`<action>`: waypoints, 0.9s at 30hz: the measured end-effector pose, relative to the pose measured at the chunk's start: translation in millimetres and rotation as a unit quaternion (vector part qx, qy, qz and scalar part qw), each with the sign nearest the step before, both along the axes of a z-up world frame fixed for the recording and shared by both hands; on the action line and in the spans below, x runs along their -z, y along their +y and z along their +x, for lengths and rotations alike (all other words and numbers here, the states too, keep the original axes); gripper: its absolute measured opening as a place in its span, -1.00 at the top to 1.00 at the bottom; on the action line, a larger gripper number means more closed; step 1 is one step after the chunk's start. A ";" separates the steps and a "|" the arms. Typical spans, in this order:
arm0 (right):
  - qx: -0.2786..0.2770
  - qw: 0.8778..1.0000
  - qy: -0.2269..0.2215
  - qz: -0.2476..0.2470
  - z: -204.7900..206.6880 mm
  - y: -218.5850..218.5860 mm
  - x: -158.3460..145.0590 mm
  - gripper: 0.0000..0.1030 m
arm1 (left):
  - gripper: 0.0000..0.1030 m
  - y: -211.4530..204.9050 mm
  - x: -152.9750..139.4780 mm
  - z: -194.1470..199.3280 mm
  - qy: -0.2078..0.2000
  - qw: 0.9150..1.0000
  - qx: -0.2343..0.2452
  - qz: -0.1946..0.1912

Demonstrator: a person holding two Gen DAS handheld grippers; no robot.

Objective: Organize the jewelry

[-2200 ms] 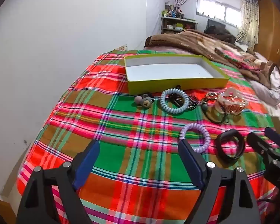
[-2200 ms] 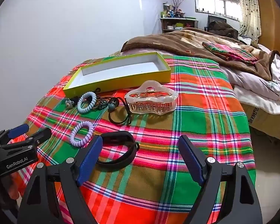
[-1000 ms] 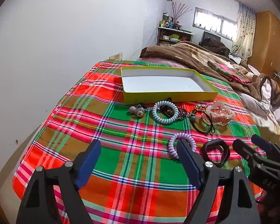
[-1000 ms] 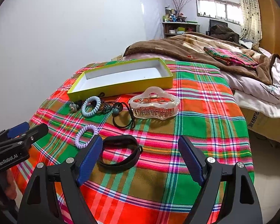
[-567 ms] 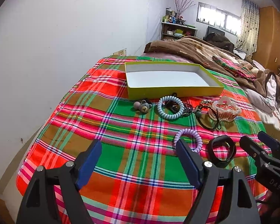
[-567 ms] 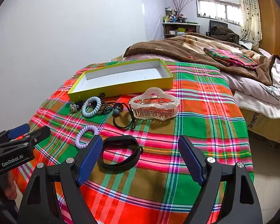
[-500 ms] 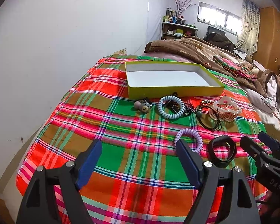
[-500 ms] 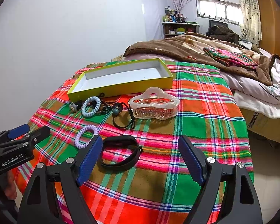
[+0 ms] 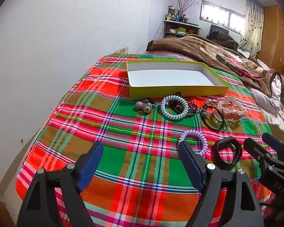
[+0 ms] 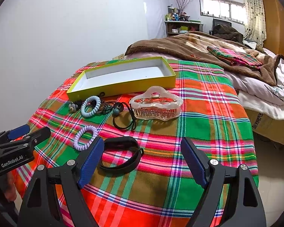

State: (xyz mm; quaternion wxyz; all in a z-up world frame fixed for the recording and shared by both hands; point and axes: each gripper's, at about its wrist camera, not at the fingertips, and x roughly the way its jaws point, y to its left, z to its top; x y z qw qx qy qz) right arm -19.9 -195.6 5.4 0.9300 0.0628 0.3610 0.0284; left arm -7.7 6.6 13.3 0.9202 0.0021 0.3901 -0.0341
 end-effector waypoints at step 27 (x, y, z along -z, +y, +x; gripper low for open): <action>-0.041 0.997 0.065 0.005 30.1 -7.7 22.6 -0.30 | -0.40 -31.4 30.4 36.8 0.099 0.988 0.108 -0.044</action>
